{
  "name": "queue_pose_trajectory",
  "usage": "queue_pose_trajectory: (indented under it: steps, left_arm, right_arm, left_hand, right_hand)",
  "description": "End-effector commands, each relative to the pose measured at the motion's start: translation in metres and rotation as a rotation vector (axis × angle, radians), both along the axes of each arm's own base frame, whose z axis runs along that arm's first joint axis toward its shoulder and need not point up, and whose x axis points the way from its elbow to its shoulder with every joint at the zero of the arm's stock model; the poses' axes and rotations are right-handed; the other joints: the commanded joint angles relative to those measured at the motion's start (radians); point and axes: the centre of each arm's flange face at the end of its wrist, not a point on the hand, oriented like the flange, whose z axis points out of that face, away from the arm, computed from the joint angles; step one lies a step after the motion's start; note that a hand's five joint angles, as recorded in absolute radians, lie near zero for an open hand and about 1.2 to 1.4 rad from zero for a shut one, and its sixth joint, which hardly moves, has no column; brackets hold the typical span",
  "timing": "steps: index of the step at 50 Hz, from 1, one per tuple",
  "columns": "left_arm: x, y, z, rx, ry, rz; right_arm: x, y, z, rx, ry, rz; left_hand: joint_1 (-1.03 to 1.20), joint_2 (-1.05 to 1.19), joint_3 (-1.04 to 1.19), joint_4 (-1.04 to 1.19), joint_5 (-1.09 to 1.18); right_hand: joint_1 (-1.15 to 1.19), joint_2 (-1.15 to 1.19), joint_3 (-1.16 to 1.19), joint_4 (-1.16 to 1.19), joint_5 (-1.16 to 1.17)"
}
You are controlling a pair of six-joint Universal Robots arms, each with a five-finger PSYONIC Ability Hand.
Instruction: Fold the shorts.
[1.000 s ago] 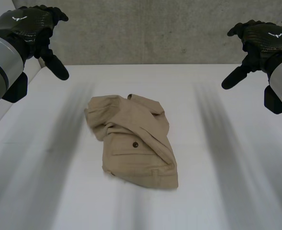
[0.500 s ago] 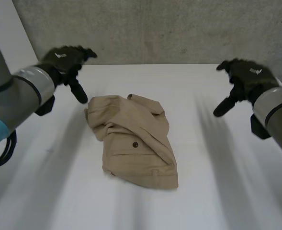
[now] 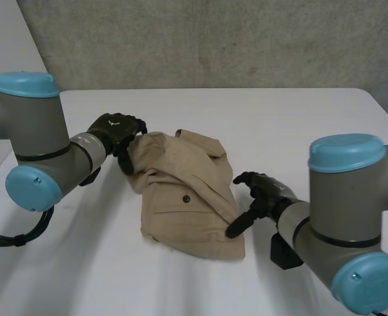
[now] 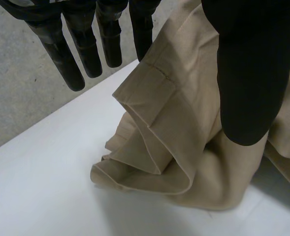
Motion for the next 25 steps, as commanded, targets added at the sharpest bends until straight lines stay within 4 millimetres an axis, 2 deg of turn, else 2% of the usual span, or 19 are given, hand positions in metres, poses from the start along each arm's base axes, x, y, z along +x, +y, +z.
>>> queue_pose_trajectory:
  steps: [1, 3, 4, 5, 6, 7, 8, 10, 11, 12, 14, 15, 17, 18, 19, 20, 22, 23, 25]
  left_arm:
    - [-0.003, -0.003, -0.001, -0.021, 0.009, -0.004]
    - [-0.005, -0.004, -0.002, -0.026, 0.009, -0.008]
    - [-0.006, -0.005, -0.003, -0.024, 0.01, -0.009]
    - [-0.007, -0.005, -0.003, -0.027, 0.009, -0.011]
    - [-0.009, -0.006, -0.004, -0.028, 0.009, -0.013]
    - [-0.012, -0.008, -0.004, -0.036, 0.012, -0.017]
    - [-0.014, -0.008, -0.003, -0.041, 0.015, -0.02]
    - [-0.017, -0.011, 0.002, -0.064, 0.021, -0.022]
    - [-0.019, -0.016, 0.011, -0.097, 0.03, -0.014]
    - [-0.019, -0.019, 0.016, -0.118, 0.032, -0.007]
    - [-0.021, -0.024, 0.029, -0.168, 0.041, 0.006]
    - [-0.022, -0.032, 0.048, -0.243, 0.049, 0.025]
    - [-0.022, -0.038, 0.069, -0.331, 0.065, 0.049]
    - [-0.022, -0.043, 0.083, -0.394, 0.08, 0.068]
    - [-0.021, -0.049, 0.11, -0.504, 0.108, 0.103]
    - [-0.02, -0.051, 0.122, -0.556, 0.125, 0.126]
    - [-0.017, -0.053, 0.153, -0.675, 0.176, 0.174]
    - [-0.012, -0.051, 0.185, -0.793, 0.239, 0.219]
    - [-0.006, -0.045, 0.215, -0.899, 0.301, 0.254]
  right_arm:
    - [0.018, 0.007, -0.006, 0.027, -0.04, 0.024]
    - [0.021, 0.007, -0.006, 0.027, -0.042, 0.029]
    - [0.022, 0.007, -0.007, 0.024, -0.038, 0.03]
    - [0.022, 0.006, -0.007, 0.016, -0.032, 0.03]
    - [0.022, 0.006, -0.006, 0.011, -0.031, 0.025]
    - [0.022, 0.005, -0.007, 0.008, -0.028, 0.024]
    - [0.023, 0.002, -0.005, -0.011, -0.028, 0.019]
    - [0.025, -0.003, 0.002, -0.053, -0.026, 0.017]
    - [0.027, -0.008, 0.008, -0.089, -0.026, 0.02]
    - [0.032, -0.02, 0.023, -0.19, -0.007, 0.035]
    - [0.037, -0.032, 0.042, -0.32, 0.055, 0.063]
    - [0.04, -0.036, 0.053, -0.392, 0.097, 0.081]
    - [0.044, -0.05, 0.092, -0.649, 0.271, 0.115]
    - [0.046, -0.053, 0.105, -0.723, 0.307, 0.11]
    - [0.047, -0.057, 0.122, -0.811, 0.341, 0.093]
    - [0.052, -0.061, 0.159, -0.999, 0.397, 0.041]
    - [0.055, -0.066, 0.191, -1.165, 0.432, -0.036]
    - [0.056, -0.069, 0.223, -1.316, 0.438, -0.129]
    - [0.057, -0.069, 0.247, -1.439, 0.442, -0.209]
  left_hand:
    - [0.119, 0.119, 0.122, 0.119, 0.114]
    - [0.163, 0.163, 0.166, 0.162, 0.158]
    - [0.21, 0.21, 0.213, 0.209, 0.205]
    - [0.301, 0.301, 0.303, 0.3, 0.295]
    - [0.441, 0.441, 0.444, 0.44, 0.436]
    - [0.727, 0.727, 0.73, 0.726, 0.722]
    - [0.817, 0.817, 0.82, 0.816, 0.812]
    - [1.002, 1.002, 1.005, 1.001, 0.997]
    - [1.026, 1.026, 1.029, 1.025, 1.021]
    - [1.026, 1.026, 1.029, 1.025, 1.021]
    - [1.026, 1.026, 1.029, 1.025, 1.021]
    - [1.026, 1.026, 1.029, 1.025, 1.021]
    - [1.026, 1.026, 1.029, 1.025, 1.021]
    - [1.026, 1.026, 1.029, 1.025, 1.021]
    - [1.026, 1.026, 1.029, 1.025, 1.021]
    - [1.026, 1.026, 1.029, 1.025, 1.021]
    - [1.026, 1.026, 1.029, 1.025, 1.021]
    - [1.026, 1.026, 1.029, 1.025, 1.021]
    - [1.026, 1.026, 1.029, 1.025, 1.021]
  right_hand:
    - [-0.029, -0.047, -0.035, -0.063, -0.071]
    - [0.065, 0.047, 0.06, 0.032, 0.023]
    - [0.365, 0.347, 0.36, 0.332, 0.323]
    - [0.537, 0.519, 0.531, 0.503, 0.495]
    - [0.78, 0.762, 0.774, 0.746, 0.738]
    - [1.003, 0.985, 0.998, 0.97, 0.961]
    - [1.19, 1.172, 1.185, 1.157, 1.148]
    - [1.192, 1.174, 1.187, 1.159, 1.15]
    - [1.192, 1.174, 1.187, 1.159, 1.15]
    - [1.192, 1.174, 1.187, 1.159, 1.15]
    - [1.192, 1.174, 1.187, 1.159, 1.15]
    - [1.192, 1.174, 1.187, 1.159, 1.15]
    - [1.192, 1.174, 1.187, 1.159, 1.15]
    - [1.192, 1.174, 1.187, 1.159, 1.15]
    - [1.192, 1.174, 1.187, 1.159, 1.15]
    - [1.192, 1.174, 1.187, 1.159, 1.15]
    - [1.192, 1.174, 1.187, 1.159, 1.15]
    - [1.192, 1.174, 1.187, 1.159, 1.15]
    - [1.192, 1.174, 1.187, 1.159, 1.15]
